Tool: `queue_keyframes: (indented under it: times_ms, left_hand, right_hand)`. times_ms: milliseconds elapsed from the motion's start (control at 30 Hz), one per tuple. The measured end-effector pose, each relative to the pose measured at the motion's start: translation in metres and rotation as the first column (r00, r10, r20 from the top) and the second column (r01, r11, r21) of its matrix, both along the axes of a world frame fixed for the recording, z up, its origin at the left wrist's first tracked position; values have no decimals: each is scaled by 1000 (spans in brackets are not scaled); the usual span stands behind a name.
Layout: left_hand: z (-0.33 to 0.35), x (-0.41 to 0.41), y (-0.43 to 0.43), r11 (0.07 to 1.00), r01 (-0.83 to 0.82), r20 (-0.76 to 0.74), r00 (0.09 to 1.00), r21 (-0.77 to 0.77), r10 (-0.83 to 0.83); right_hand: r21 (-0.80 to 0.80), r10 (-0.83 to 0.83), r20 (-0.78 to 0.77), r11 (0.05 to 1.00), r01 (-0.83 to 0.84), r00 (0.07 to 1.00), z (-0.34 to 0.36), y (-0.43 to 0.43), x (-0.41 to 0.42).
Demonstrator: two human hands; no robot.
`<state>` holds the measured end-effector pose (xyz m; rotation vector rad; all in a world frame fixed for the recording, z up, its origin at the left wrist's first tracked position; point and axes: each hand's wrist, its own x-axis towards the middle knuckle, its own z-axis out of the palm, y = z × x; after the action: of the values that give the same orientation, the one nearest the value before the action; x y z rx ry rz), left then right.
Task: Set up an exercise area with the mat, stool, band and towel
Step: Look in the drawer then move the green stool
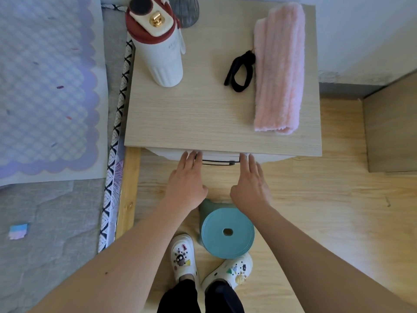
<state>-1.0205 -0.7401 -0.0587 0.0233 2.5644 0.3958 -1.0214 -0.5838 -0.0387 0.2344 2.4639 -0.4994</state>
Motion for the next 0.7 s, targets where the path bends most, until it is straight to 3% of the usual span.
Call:
queue_keyframes:
  times_ms: [267,467,567,700]
  left_hand:
    - [-9,-3,-4,1000,18,34,999,-17,-17]
    - [0,-3,1,990,-48,75,996,130,39]
    - [5,6,5,963,-152,66,988,224,141]
    - [1,39,8,869,-360,249,925,339,286]
  right_hand:
    - [36,22,18,999,-22,1000,-12,8,-3]
    - [19,88,32,996,-88,996,-1,7,4]
    - [27,100,53,994,-102,994,6,7,16]
    - [33,32,127,999,-36,991,3,23,47]
